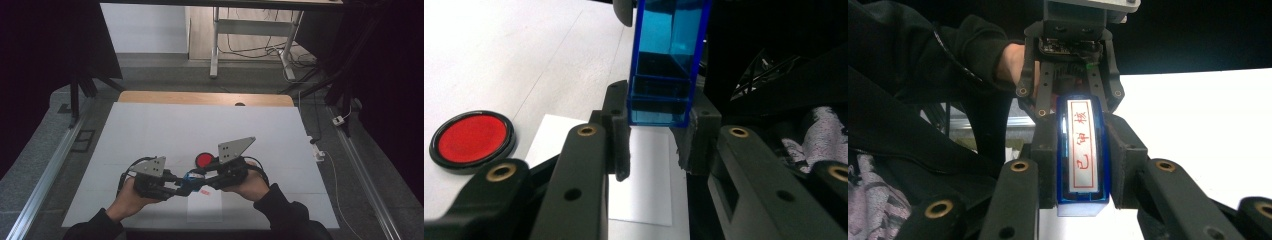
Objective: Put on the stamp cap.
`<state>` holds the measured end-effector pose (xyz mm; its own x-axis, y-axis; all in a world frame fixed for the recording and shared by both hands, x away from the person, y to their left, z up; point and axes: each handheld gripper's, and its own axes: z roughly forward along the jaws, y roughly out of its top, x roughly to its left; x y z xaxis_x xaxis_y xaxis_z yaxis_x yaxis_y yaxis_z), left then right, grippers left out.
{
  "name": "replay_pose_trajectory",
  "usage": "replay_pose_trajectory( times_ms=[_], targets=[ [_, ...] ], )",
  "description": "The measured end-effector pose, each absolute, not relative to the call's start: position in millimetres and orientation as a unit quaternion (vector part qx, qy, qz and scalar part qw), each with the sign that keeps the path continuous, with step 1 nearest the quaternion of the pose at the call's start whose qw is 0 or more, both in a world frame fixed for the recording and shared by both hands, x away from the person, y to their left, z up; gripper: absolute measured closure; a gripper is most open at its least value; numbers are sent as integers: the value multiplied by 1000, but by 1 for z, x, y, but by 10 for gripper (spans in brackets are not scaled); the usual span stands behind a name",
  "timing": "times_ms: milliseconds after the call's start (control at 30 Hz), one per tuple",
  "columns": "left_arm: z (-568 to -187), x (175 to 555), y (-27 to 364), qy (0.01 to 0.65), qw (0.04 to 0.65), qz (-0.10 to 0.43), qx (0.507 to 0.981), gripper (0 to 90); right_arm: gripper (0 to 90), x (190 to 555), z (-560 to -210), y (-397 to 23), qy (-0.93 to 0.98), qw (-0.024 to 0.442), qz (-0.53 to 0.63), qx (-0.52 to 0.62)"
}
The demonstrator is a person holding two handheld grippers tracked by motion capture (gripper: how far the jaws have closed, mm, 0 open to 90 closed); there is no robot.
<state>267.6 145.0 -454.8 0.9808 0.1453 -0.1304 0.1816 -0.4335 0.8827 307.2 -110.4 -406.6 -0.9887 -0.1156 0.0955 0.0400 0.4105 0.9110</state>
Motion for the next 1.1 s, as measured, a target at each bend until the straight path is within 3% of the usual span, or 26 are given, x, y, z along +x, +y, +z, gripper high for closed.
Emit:
replay_pose_trajectory(
  times_ms=[200,400,833,1100],
  targets=[
    [-453,266,145,87,527,-9,846,695,707,308,-407,-111,-829,89,-552,15],
    [-455,267,144,100,523,-6,846,678,707,307,-406,-110,-837,73,-543,16],
    [-456,262,147,144,498,30,854,455,707,308,-404,-116,-839,47,-542,-7],
    [-458,256,156,173,484,34,857,377,706,307,-405,-118,-844,34,-534,-25]
  ],
)
